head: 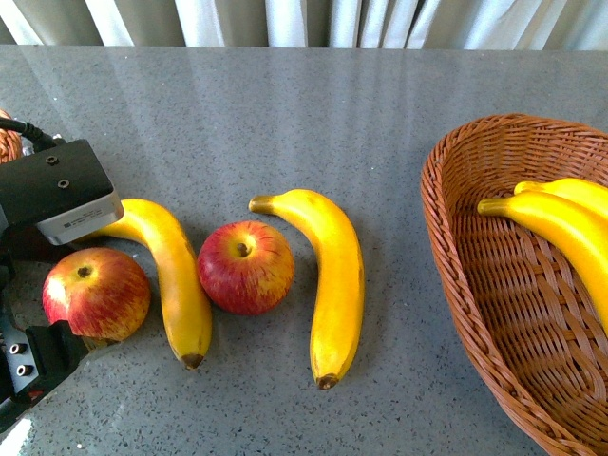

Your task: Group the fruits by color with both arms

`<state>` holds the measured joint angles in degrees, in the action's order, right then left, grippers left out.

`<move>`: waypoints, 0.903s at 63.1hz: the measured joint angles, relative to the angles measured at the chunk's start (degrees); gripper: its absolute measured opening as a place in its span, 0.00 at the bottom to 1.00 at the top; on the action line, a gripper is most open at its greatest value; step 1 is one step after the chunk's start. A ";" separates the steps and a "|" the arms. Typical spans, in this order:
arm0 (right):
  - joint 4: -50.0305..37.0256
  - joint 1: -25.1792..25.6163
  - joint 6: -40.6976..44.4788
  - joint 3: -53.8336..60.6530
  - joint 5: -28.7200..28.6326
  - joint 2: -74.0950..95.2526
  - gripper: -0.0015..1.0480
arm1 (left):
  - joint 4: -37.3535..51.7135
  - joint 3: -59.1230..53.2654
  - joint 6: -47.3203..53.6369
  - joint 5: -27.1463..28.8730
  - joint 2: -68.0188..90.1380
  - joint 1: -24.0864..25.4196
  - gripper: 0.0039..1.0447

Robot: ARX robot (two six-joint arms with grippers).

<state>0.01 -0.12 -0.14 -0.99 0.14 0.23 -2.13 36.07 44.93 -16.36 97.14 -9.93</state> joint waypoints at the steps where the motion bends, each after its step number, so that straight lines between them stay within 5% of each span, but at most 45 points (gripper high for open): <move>1: 0.00 0.00 0.02 0.00 0.00 0.00 0.91 | 0.09 0.07 -0.02 0.00 0.09 -0.11 0.91; 57: 0.00 0.00 0.02 0.00 -0.02 0.00 0.91 | 2.64 0.33 -2.19 0.52 1.88 -1.90 0.91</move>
<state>0.01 -0.12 -0.12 -0.99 0.12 0.23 0.51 36.40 42.74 -15.84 99.02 -11.84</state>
